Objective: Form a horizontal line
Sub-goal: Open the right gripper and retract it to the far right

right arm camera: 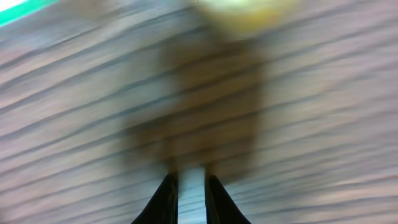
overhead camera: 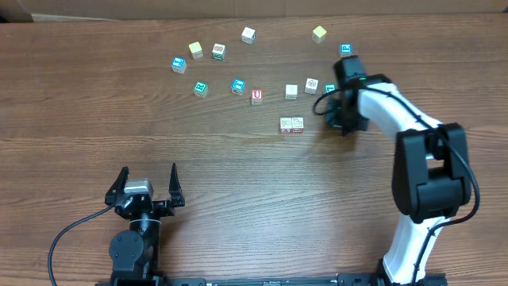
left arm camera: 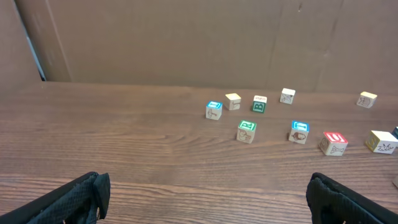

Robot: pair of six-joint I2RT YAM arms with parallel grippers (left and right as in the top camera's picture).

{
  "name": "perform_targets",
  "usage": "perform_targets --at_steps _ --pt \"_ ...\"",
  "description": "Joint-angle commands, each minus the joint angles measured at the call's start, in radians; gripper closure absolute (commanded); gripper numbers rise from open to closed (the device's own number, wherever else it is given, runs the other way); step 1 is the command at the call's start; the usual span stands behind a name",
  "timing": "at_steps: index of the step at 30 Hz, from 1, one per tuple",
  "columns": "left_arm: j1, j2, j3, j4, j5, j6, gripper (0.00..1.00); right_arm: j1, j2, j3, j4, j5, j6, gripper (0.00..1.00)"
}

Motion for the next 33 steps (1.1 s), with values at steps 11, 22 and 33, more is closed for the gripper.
perform_targets --at_steps 11,22,33 --pt "-0.008 -0.01 -0.002 -0.001 -0.002 0.023 0.0 -0.422 0.011 -0.008 -0.036 0.042 0.015 0.67" --pt "-0.008 -0.01 -0.002 -0.001 -0.002 0.023 0.0 -0.569 0.011 -0.008 -0.011 0.035 0.014 0.0" --pt "-0.008 -0.01 -0.002 -0.001 -0.002 0.023 0.0 -0.57 0.011 -0.008 -0.008 0.035 0.014 0.0"
